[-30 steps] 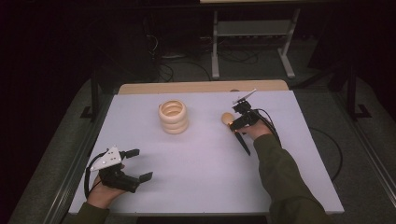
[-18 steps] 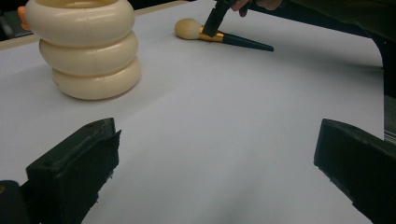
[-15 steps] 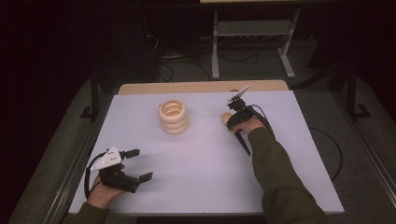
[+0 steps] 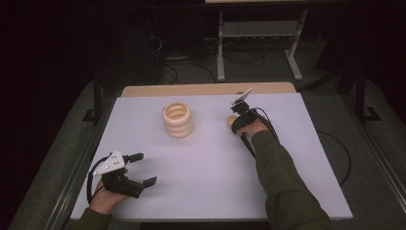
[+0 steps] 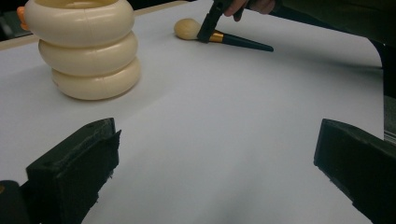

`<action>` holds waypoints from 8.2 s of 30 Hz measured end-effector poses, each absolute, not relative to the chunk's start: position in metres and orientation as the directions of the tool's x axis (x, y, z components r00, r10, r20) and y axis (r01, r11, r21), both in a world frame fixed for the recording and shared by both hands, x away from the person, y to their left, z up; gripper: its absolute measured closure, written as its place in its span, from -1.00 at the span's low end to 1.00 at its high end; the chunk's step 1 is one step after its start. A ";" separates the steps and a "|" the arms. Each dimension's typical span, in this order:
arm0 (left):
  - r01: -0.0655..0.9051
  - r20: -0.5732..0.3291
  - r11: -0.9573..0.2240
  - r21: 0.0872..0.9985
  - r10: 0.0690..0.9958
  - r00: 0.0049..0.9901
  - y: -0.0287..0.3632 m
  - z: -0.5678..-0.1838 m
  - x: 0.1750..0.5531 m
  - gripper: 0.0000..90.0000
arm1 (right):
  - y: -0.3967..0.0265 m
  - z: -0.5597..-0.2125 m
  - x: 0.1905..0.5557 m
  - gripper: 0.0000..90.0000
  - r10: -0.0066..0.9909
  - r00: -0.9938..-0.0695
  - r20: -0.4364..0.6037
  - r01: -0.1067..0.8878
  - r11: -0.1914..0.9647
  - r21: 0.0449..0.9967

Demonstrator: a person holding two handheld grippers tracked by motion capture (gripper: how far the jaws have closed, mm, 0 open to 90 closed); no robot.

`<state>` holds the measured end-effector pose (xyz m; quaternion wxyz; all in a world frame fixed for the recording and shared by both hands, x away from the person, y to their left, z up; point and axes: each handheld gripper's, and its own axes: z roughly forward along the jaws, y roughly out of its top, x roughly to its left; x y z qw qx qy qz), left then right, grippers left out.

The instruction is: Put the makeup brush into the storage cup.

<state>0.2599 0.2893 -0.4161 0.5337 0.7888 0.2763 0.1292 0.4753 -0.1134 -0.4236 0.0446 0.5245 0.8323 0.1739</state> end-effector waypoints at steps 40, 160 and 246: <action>0.293 -0.086 -0.280 0.914 0.572 0.816 0.290 -0.416 0.260 -1.00 | -0.117 -0.408 0.476 0.35 0.890 -0.441 0.121 0.855 0.374 0.360; 0.172 -0.054 -0.229 0.958 0.446 0.893 0.205 -0.367 0.320 -0.92 | -0.098 -0.319 0.351 0.36 0.583 -0.775 0.245 0.389 0.134 0.911; 0.211 -0.109 -0.219 0.953 0.402 0.909 0.167 -0.376 0.343 0.62 | -0.062 -0.329 0.339 0.36 0.506 -0.828 0.241 0.367 0.166 0.915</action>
